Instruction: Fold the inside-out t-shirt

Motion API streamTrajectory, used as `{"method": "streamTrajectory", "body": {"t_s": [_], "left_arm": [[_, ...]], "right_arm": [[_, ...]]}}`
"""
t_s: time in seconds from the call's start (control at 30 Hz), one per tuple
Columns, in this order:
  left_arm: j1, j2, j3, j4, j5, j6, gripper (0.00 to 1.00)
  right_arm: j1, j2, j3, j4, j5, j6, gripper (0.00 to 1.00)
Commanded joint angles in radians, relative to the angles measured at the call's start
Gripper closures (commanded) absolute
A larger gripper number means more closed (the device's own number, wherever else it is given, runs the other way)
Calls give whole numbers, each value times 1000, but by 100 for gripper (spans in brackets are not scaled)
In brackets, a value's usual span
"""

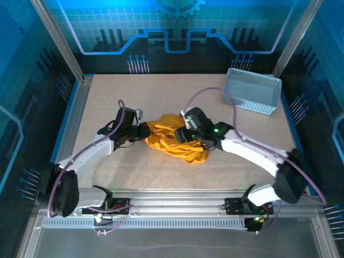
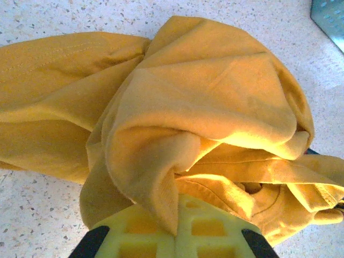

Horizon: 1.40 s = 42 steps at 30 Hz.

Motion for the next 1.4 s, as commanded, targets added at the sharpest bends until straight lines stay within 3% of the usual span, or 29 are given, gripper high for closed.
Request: {"method": "streamTrajectory", "body": {"t_s": [0.0, 0.13, 0.17, 0.2, 0.3, 0.37, 0.6, 0.7, 0.87, 1.03, 1.1, 1.2, 1.3, 1.37], "left_arm": [[-4, -49, -31, 51, 27, -16, 100], [-4, -75, -42, 46, 25, -19, 100], [-4, -82, -45, 47, 24, -17, 100], [-4, -87, -46, 46, 21, -17, 100], [-4, -96, -43, 33, -9, -14, 100], [1, -95, -23, 4, -51, -16, 100], [72, -138, 88, -34, -59, -6, 100], [116, -176, 160, -41, -32, -8, 100], [119, -203, 273, -39, 18, -22, 100], [112, -11, 355, -76, 119, -11, 89], [85, 168, 478, -238, 110, 48, 78], [9, 421, 700, -564, -31, 139, 74], [-61, 389, 629, -514, -146, 129, 51], [-109, 281, 512, -429, -200, 94, 45]], "right_arm": [[31, 107, 61, -49, 20, -71, 27], [35, 211, 107, -63, 77, -53, 28], [35, 234, 120, -76, 111, -44, 34], [34, 245, 129, -89, 141, -36, 41], [37, 223, 121, -89, 200, -21, 82], [38, 157, 95, -74, 223, -27, 99], [-15, -144, 72, -125, 285, -67, 100], [-65, -292, 79, -144, 206, -76, 100], [-211, -463, 74, -175, -47, -5, 100], [-244, -441, -25, -135, -157, 93, 100], [-248, -381, -64, -109, -158, 155, 100], [-282, -251, -58, -131, -179, 231, 100], [-330, -157, -4, -221, -171, 266, 100], [-343, -158, -12, -213, -158, 255, 100]]}}
